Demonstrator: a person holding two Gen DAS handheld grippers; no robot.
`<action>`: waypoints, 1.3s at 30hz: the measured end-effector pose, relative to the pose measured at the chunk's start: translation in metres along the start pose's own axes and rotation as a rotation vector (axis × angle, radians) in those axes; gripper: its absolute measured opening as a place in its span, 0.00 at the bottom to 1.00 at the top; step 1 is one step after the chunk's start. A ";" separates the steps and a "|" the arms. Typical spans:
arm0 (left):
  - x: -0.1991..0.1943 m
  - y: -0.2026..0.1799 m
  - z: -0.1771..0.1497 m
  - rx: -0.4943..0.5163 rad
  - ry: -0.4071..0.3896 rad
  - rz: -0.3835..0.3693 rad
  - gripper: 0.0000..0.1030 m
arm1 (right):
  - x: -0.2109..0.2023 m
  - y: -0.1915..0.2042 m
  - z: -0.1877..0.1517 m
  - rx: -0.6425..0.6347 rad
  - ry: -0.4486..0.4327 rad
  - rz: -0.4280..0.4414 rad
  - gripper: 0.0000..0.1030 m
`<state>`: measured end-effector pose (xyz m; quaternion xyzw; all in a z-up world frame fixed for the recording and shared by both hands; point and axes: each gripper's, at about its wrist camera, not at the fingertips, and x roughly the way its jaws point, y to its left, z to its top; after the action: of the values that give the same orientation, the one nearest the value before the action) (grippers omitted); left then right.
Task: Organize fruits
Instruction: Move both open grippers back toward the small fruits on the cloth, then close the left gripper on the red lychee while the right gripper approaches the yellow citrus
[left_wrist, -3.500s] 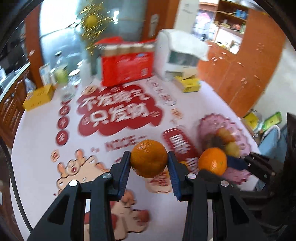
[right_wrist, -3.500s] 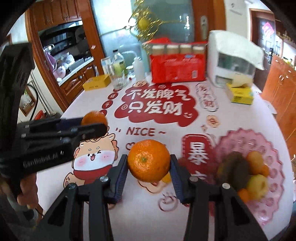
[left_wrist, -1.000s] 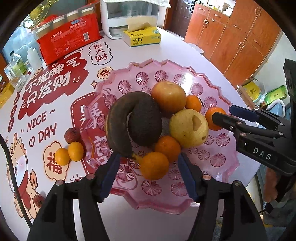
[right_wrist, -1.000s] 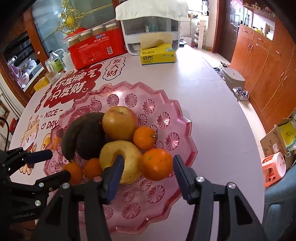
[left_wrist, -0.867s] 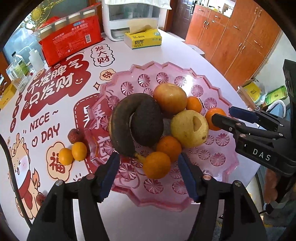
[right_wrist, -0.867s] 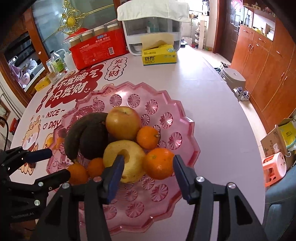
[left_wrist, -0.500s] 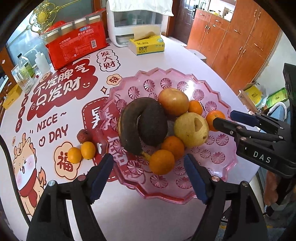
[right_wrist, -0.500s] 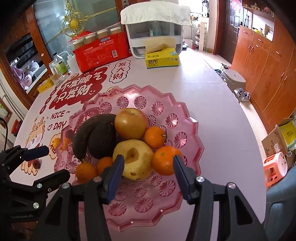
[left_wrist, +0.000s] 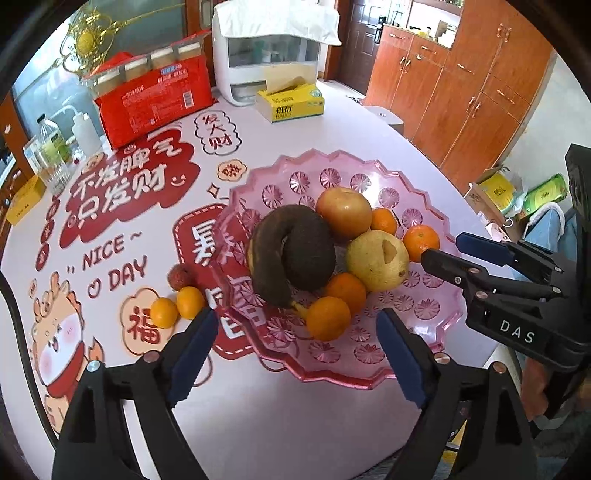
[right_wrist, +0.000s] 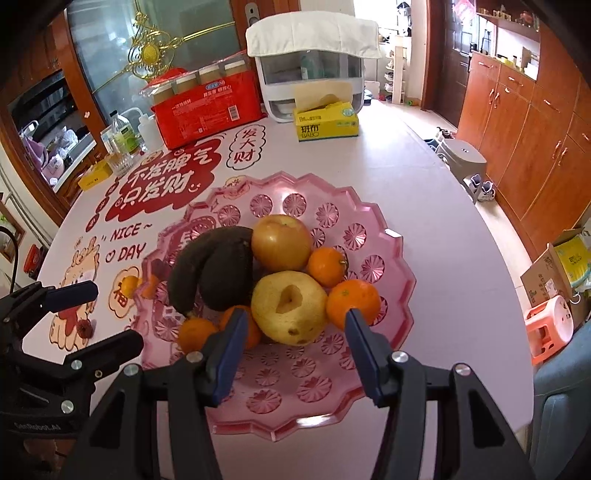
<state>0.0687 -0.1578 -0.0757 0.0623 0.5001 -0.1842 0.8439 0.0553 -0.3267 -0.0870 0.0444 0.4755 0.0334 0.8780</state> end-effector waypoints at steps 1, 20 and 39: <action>-0.005 0.003 0.000 0.009 -0.009 0.004 0.84 | -0.004 0.003 0.001 0.005 -0.009 0.001 0.53; -0.096 0.109 -0.011 0.068 -0.139 0.056 0.88 | -0.079 0.117 0.007 0.050 -0.226 -0.040 0.53; -0.027 0.245 -0.092 -0.024 0.073 0.076 0.89 | -0.001 0.226 -0.050 0.068 -0.075 -0.068 0.53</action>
<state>0.0728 0.1020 -0.1171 0.0779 0.5298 -0.1435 0.8322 0.0088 -0.1004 -0.0885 0.0593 0.4444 -0.0141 0.8938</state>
